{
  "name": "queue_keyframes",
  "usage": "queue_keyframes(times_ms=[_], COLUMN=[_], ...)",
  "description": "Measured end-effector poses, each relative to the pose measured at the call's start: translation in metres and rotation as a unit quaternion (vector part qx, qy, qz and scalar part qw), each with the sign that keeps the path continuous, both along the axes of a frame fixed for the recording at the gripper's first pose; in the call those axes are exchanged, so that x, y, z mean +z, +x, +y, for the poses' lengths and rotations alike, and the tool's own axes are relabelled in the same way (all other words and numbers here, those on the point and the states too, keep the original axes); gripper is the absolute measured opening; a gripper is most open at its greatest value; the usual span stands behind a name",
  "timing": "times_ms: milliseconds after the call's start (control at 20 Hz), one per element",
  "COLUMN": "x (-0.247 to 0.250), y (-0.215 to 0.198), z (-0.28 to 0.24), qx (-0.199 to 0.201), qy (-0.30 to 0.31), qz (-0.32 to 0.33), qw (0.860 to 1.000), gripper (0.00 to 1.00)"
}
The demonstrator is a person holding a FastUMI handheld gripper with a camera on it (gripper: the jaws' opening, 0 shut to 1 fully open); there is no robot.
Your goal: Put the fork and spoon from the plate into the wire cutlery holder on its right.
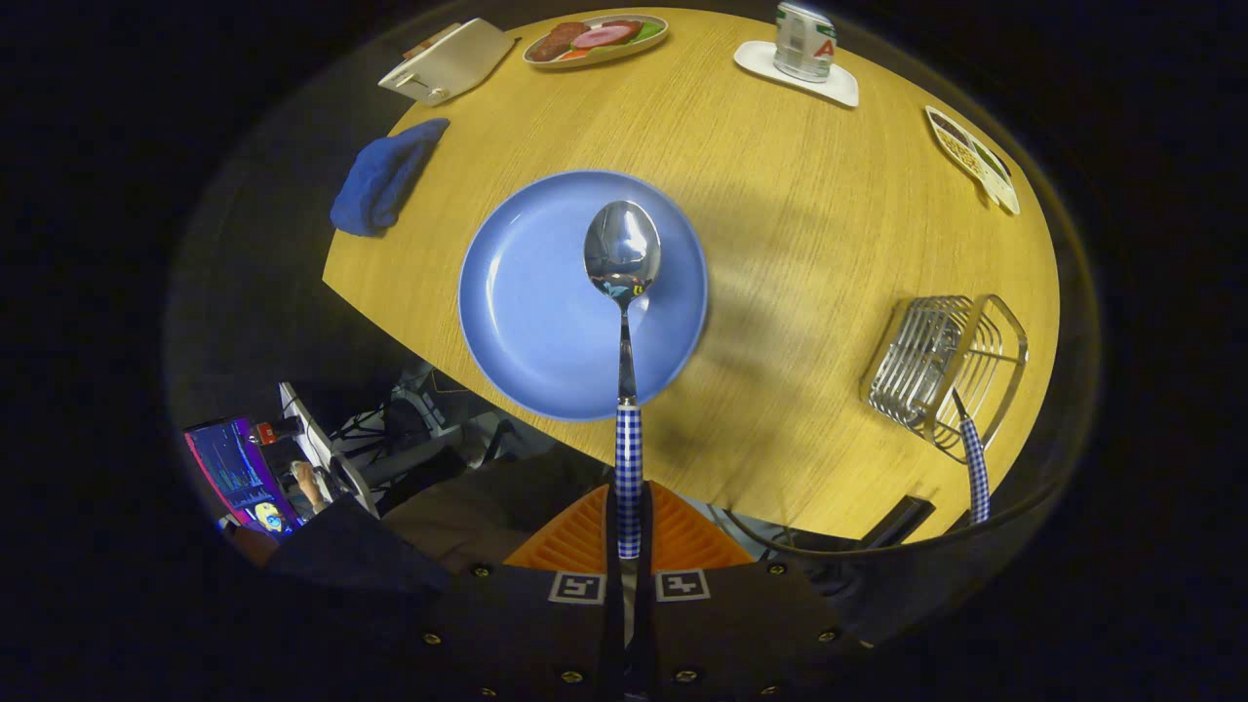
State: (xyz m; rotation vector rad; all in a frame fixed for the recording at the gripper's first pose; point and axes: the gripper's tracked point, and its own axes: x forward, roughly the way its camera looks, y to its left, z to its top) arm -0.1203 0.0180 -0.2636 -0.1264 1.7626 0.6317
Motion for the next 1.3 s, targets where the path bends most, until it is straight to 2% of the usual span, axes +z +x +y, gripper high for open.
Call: queue_keyframes(times_ms=[450,800,1300], x=[0.040,0.074,0.050], y=[0.006,0.015,0.041], z=[-0.091,-0.125,-0.140], qx=[-0.052,-0.090,-0.186], qy=[-0.036,-0.039,-0.057], qz=[0.043,0.110,0.175], qw=[0.997,0.989,0.965], gripper=[0.04,0.04,0.05])
